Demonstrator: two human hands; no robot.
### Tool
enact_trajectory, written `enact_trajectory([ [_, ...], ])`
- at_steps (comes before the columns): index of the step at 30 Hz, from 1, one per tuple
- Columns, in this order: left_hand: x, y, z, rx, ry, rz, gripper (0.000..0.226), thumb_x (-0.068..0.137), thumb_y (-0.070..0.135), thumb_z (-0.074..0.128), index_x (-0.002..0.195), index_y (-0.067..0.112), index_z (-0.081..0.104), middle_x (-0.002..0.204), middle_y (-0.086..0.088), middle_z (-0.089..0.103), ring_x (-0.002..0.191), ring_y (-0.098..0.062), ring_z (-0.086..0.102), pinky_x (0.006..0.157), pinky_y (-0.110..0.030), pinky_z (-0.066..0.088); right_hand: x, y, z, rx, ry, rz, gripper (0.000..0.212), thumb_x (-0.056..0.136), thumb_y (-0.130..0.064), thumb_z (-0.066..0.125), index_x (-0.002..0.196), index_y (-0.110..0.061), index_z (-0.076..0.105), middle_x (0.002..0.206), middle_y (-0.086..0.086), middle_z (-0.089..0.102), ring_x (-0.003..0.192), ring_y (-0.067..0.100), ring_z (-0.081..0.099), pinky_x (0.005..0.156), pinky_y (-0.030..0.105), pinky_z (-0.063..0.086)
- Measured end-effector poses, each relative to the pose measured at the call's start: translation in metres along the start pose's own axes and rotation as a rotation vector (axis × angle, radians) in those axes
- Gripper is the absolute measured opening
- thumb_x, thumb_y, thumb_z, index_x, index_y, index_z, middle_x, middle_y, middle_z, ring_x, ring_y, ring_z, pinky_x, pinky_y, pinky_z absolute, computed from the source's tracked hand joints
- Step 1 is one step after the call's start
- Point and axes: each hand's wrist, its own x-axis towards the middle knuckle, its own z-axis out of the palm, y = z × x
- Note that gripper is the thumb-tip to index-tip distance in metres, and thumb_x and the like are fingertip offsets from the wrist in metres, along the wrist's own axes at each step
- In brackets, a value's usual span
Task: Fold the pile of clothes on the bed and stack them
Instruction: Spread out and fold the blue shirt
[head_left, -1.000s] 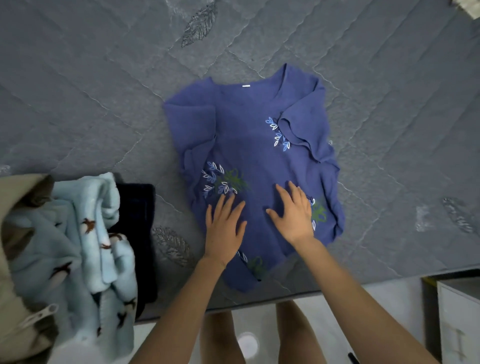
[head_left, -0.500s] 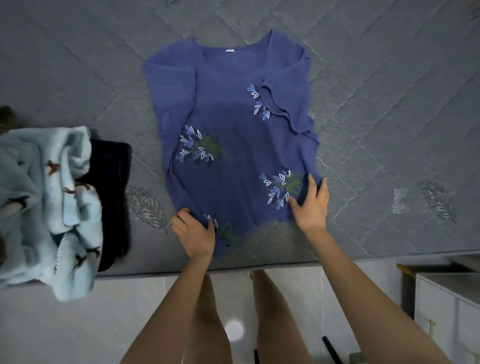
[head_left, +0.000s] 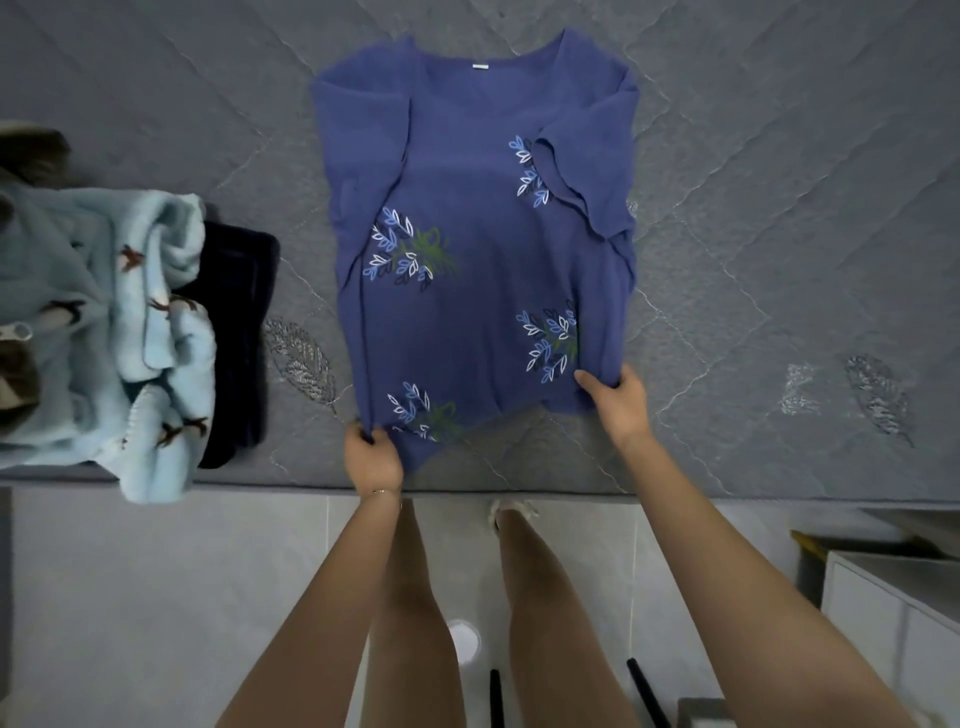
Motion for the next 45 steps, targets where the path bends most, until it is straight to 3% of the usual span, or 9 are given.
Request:
enact_trajectory([
  [9,0.003,0.008,-0.033,-0.309,0.186,0.194,0.013,0.103,0.005,0.036,0.092,0.007,0.043,0.089,-0.009,0.046,0.085,-0.013,0.042,0.074,-0.023,0.036,-0.010,0.002,-0.031,0.317,0.165,0.024,0.033,0.092,-0.013,0.067,0.070,-0.018,0.042,0.069,0.001,0.046,0.064,0.009,0.045,0.060,0.024,0.041],
  [13,0.014,-0.005,-0.042,-0.168,0.036,0.091,0.026,0.101,0.026,0.053,0.080,0.011,0.048,0.083,-0.010,0.058,0.080,-0.025,0.053,0.074,-0.032,0.038,-0.010,0.014,-0.037,0.061,0.182,0.056,0.043,0.090,-0.019,0.070,0.062,-0.016,0.038,0.061,-0.001,0.039,0.059,0.011,0.035,0.054,0.022,0.033],
  [17,0.011,-0.019,-0.048,-0.021,-0.120,-0.059,0.041,0.091,0.028,0.069,0.115,-0.004,0.060,0.112,-0.014,0.063,0.102,-0.027,0.059,0.080,-0.030,0.040,-0.016,0.029,-0.031,-0.149,-0.012,0.101,0.026,0.081,-0.020,0.080,0.078,-0.010,0.056,0.074,0.002,0.056,0.065,0.011,0.049,0.055,0.013,0.042],
  [22,-0.001,-0.035,-0.048,-0.121,-0.187,-0.007,0.015,0.092,0.002,0.061,0.107,0.003,0.058,0.101,-0.011,0.060,0.093,-0.021,0.053,0.077,-0.027,0.039,-0.019,0.057,-0.022,-0.496,-0.053,-0.022,0.028,0.070,-0.016,0.085,0.067,-0.018,0.057,0.079,0.014,0.064,0.077,0.028,0.057,0.070,0.040,0.046],
  [27,-0.008,-0.029,-0.047,-0.364,-0.118,0.143,0.016,0.097,0.000,0.052,0.094,0.015,0.052,0.089,-0.001,0.056,0.081,-0.008,0.052,0.080,-0.025,0.043,-0.036,0.030,-0.018,-0.013,-0.024,-0.075,0.040,0.091,0.000,0.063,0.068,-0.018,0.036,0.065,-0.001,0.037,0.054,-0.002,0.035,0.057,0.019,0.033],
  [32,0.006,0.001,-0.047,-0.694,-0.041,0.087,0.022,0.100,-0.001,0.047,0.088,0.018,0.047,0.083,0.005,0.064,0.074,-0.004,0.063,0.066,-0.022,0.053,-0.027,0.008,-0.023,0.379,0.172,0.036,0.027,0.098,-0.006,0.054,0.077,-0.019,0.041,0.075,-0.001,0.047,0.068,0.006,0.044,0.066,0.021,0.040],
  [38,0.007,-0.007,-0.042,-0.425,-0.048,0.163,0.030,0.097,-0.004,0.049,0.079,0.019,0.041,0.075,0.003,0.045,0.067,-0.003,0.044,0.066,-0.022,0.041,-0.027,0.017,-0.025,-0.041,0.039,0.172,0.025,0.096,-0.005,0.054,0.073,-0.011,0.045,0.070,0.009,0.049,0.065,0.016,0.043,0.053,0.027,0.037],
  [41,0.000,-0.030,-0.044,-0.218,-0.104,0.182,0.019,0.096,0.000,0.050,0.085,0.015,0.044,0.081,-0.001,0.049,0.080,-0.016,0.045,0.069,-0.026,0.038,-0.034,0.029,-0.023,-0.272,-0.019,0.188,0.024,0.098,-0.014,0.051,0.075,-0.007,0.051,0.084,0.017,0.056,0.081,0.022,0.050,0.065,0.029,0.033],
  [45,-0.008,-0.046,-0.045,-0.176,-0.111,0.080,0.005,0.098,0.008,0.052,0.096,0.011,0.048,0.096,-0.009,0.055,0.088,-0.019,0.049,0.078,-0.029,0.039,-0.045,0.032,-0.021,-0.186,-0.024,0.250,0.045,0.100,-0.043,0.049,0.100,-0.001,0.064,0.098,0.014,0.062,0.093,0.027,0.057,0.082,0.034,0.041],
])
